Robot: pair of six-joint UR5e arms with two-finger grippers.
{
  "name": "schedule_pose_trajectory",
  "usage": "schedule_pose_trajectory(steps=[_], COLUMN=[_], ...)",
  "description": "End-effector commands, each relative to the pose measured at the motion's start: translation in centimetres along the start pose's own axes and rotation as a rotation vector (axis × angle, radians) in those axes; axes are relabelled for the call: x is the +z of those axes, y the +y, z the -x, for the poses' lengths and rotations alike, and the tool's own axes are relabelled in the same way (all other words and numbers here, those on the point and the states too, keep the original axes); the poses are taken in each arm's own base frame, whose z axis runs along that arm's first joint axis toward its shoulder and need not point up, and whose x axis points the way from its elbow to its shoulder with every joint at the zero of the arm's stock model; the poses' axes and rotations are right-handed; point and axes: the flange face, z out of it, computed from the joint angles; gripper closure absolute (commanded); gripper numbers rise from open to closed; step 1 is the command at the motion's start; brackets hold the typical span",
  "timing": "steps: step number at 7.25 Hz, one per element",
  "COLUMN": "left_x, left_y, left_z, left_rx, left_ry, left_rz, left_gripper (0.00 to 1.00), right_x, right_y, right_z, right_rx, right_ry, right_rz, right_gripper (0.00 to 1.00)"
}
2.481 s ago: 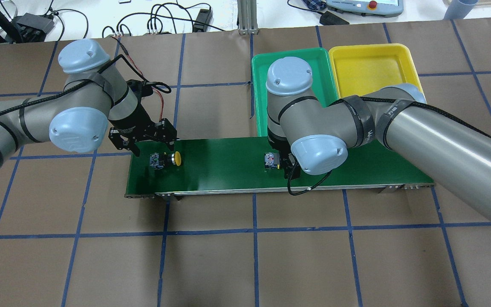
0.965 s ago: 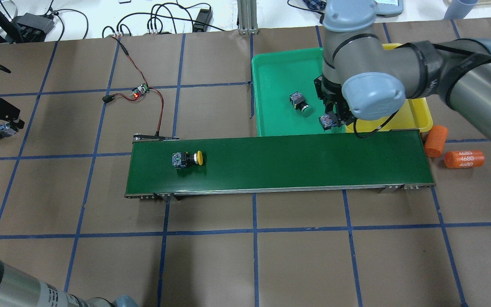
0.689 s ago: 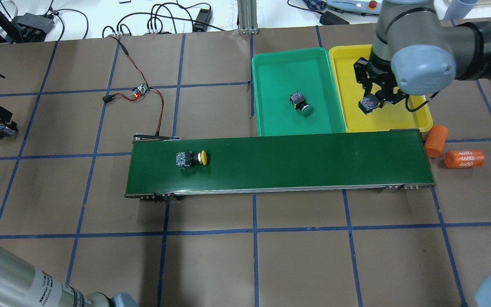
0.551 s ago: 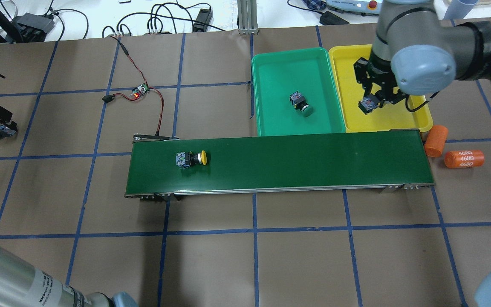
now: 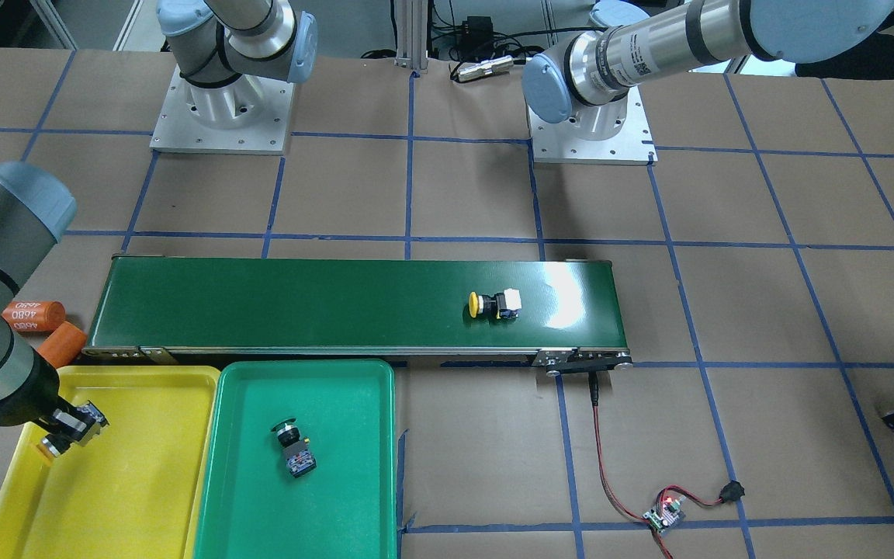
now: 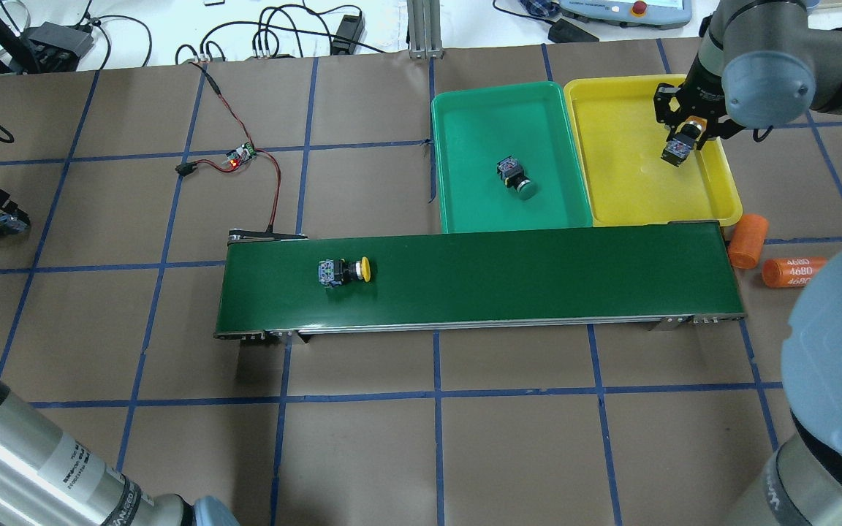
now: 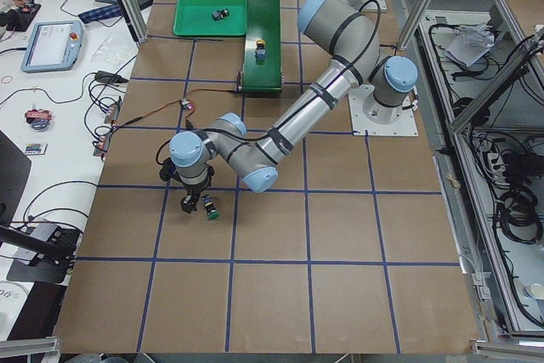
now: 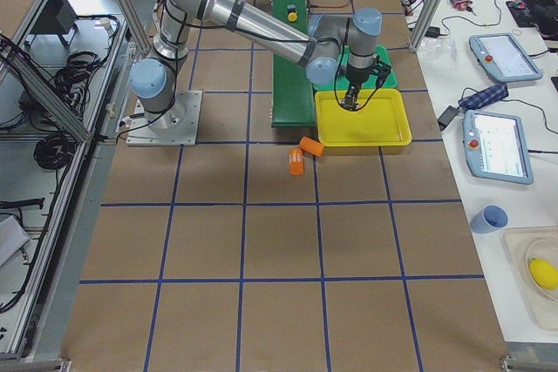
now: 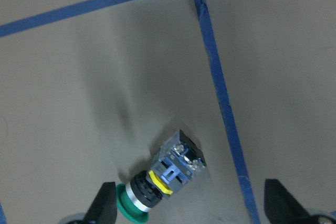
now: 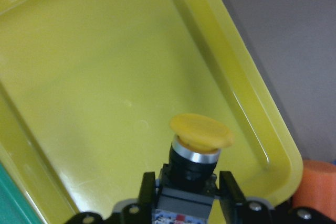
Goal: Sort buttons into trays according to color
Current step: 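Drop yellow button into yellow tray while left gripper grasps green-capped button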
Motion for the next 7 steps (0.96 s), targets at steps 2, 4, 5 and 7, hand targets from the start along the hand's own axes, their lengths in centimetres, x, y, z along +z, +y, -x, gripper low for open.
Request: schedule_pose_trajectory(steps=[2,4,5,7], left_x=[2.7,3.0,2.9,3.1], left_y=[2.8,2.5,2.1,2.6], left_z=[1.3,0.9,0.5,-1.8], left_rx=[0.121,0.132,0.138,0.140], left_ry=[0.046,0.055,0.061,0.093], left_rz=[0.013,0.015,0.018,0.029], left_gripper=[0.00,0.10,0.52,1.00], right_x=[2.9,0.6,-2.4,-8.8], right_y=[-0.5,0.0,1.6,4.1], right_z=[-0.2,-0.6,-0.8,-1.5], right_rx=[-0.167,-0.239,-0.245,-0.248], right_ry=[-0.037,-0.029,-0.029,-0.034], right_rz=[0.020,0.006,0.059,0.058], right_gripper=[0.56,0.00,0.00,0.00])
